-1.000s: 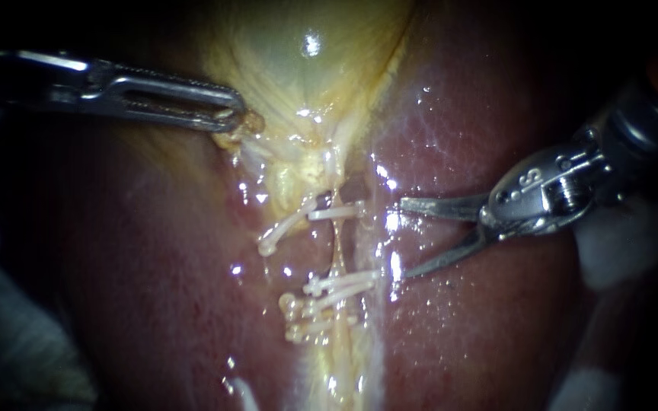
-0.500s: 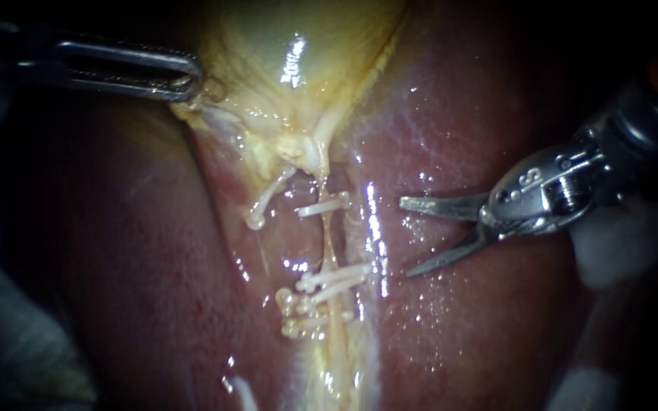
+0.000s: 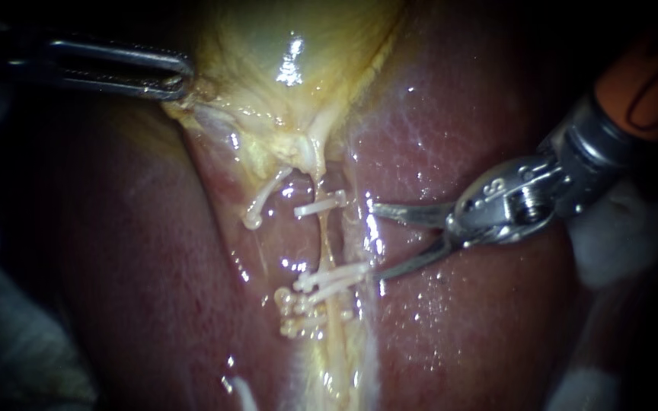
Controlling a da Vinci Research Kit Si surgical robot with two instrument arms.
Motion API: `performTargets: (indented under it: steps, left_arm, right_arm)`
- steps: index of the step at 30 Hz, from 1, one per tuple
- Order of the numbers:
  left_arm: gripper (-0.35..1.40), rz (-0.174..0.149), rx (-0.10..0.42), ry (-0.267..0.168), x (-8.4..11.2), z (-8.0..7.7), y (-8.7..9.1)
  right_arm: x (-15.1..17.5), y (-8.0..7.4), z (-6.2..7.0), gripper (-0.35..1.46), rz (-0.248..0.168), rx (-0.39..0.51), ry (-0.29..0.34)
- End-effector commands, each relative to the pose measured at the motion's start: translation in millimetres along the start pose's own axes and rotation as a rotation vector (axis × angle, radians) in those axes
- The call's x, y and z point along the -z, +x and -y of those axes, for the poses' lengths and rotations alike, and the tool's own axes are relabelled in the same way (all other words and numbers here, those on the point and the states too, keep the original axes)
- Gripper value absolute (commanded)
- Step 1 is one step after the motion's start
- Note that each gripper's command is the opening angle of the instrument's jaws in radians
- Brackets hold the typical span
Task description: Go to the cutting position right tube
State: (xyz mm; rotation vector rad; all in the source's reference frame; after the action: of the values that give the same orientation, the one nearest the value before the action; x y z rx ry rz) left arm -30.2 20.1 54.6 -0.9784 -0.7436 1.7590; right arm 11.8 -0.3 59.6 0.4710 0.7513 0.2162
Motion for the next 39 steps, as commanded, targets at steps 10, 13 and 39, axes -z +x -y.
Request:
performTargets:
  steps: [10, 13, 39]
  left_arm:
    - [-0.35, 0.000, 0.000, 0.000, 0.0, 0.0, 0.0]
    - [-0.35, 0.000, 0.000, 0.000, 0.0, 0.0, 0.0]
    - [-0.35, 0.000, -0.006, 0.001, -0.1, 0.0, -0.1]
  right_arm:
    - [-4.0, -1.9, -1.4, 1.32, -0.030, -0.107, 0.082]
    - [-5.1, -2.2, -1.9, 1.32, -0.056, -0.134, 0.101]
    - [-10.8, 0.0, -2.8, 1.30, -0.235, -0.245, 0.325]
